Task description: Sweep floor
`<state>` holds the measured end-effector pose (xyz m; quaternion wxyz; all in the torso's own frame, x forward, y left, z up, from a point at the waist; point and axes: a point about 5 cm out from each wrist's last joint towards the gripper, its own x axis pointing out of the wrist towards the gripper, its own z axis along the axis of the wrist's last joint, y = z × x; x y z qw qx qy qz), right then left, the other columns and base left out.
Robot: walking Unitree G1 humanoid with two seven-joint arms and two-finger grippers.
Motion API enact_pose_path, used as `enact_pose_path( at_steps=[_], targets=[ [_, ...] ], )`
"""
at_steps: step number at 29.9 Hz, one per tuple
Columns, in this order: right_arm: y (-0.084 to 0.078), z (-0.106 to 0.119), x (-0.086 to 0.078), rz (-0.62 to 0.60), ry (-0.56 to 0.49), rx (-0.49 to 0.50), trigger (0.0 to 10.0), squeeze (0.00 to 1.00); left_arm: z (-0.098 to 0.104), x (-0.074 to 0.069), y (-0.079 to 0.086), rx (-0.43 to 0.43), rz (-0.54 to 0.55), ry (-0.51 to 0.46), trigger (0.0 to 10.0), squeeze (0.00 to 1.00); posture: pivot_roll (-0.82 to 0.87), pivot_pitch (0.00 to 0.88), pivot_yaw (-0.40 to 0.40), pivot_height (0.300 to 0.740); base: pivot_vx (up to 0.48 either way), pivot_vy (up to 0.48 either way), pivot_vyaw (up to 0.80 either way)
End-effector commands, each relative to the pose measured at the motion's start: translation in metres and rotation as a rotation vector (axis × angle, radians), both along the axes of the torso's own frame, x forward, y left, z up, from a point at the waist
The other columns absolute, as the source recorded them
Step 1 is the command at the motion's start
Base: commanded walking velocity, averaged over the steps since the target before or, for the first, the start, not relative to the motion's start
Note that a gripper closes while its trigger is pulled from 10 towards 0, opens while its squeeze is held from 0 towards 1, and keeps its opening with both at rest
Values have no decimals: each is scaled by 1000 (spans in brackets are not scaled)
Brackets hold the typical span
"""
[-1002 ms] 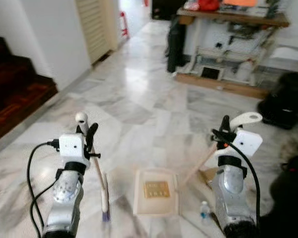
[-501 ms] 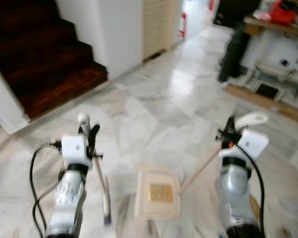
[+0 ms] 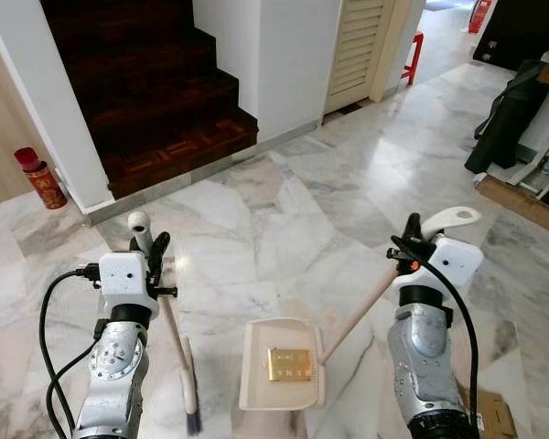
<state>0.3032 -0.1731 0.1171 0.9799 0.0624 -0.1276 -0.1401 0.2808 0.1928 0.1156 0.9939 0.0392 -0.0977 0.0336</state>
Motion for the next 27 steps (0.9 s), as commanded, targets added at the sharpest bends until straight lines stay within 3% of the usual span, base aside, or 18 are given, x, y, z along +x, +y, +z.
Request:
enact_pose_path(
  at_steps=[1,12,18,27],
  targets=[
    [-4,11,1,-20,-47,17,10000,0,10,-1,-1,10,1,-43,10000,0,28,67,-35,740,0,322,0],
    [-5,12,2,-27,-41,26,10000,0,11,0,-4,5,-8,-35,10000,0,24,77,-32,740,0,324,0],
    [-5,14,2,-22,-45,33,10000,0,11,0,-5,2,-10,-36,10000,0,25,78,-34,740,0,321,778],
    [-5,13,3,-17,-37,36,10000,0,13,0,-5,1,-6,-38,10000,0,28,80,-36,740,0,325,99]
  ],
)
